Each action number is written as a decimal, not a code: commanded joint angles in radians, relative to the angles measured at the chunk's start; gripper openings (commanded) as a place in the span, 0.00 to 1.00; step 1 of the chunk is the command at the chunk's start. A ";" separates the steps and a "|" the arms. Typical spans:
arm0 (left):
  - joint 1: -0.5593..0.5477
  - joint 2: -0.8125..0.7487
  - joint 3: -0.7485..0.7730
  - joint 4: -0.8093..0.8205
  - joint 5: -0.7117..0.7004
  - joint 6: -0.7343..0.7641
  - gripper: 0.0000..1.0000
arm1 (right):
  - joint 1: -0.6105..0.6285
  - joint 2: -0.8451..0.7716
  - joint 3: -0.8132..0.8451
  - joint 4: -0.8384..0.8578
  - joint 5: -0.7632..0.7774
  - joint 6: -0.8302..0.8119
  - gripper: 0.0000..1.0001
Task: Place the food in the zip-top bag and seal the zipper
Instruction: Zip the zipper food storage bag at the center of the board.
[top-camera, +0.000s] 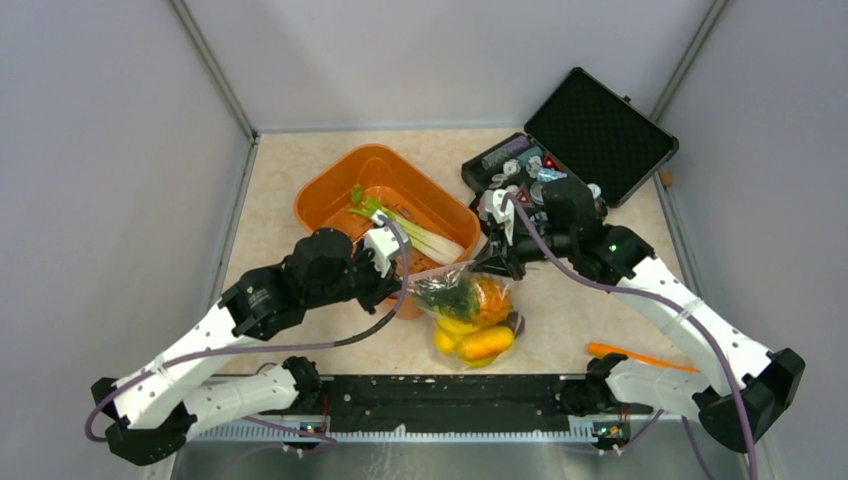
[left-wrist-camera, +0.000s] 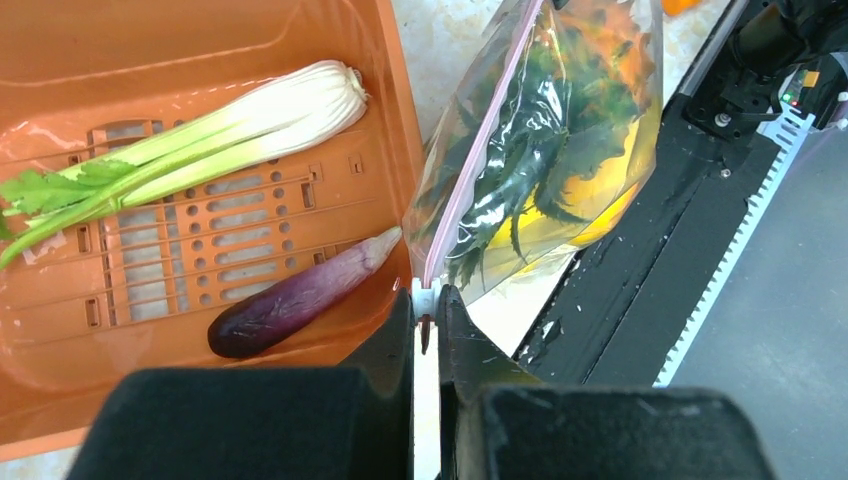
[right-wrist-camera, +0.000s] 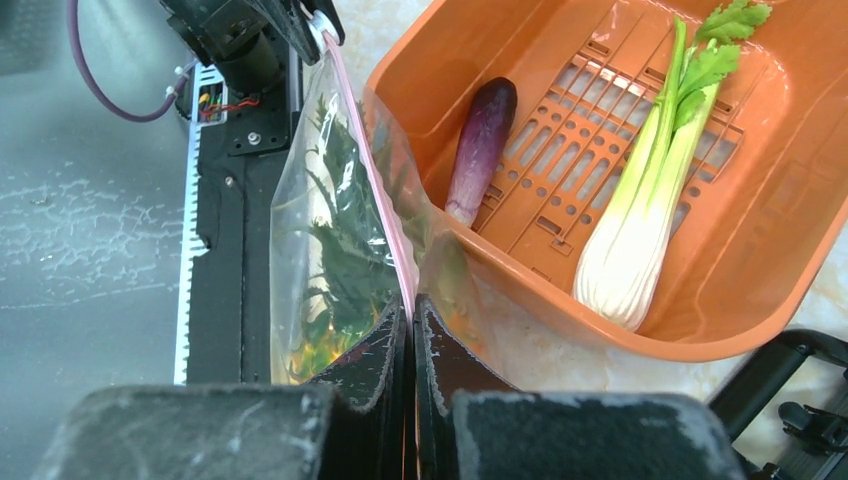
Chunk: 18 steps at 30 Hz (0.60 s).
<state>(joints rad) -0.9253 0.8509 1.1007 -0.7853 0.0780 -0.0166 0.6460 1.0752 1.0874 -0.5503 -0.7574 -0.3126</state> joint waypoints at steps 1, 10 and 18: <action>0.003 -0.008 -0.014 -0.065 -0.069 -0.023 0.00 | 0.000 -0.035 -0.002 0.037 0.031 0.005 0.00; 0.003 0.012 0.035 -0.065 -0.169 -0.052 0.61 | 0.000 -0.050 -0.011 0.079 0.108 0.032 0.00; 0.003 -0.093 -0.020 0.112 -0.307 -0.102 0.98 | -0.001 -0.071 0.003 0.074 0.292 0.056 0.00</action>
<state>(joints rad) -0.9245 0.8429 1.0958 -0.8104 -0.1268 -0.0834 0.6456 1.0443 1.0676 -0.5247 -0.5949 -0.2836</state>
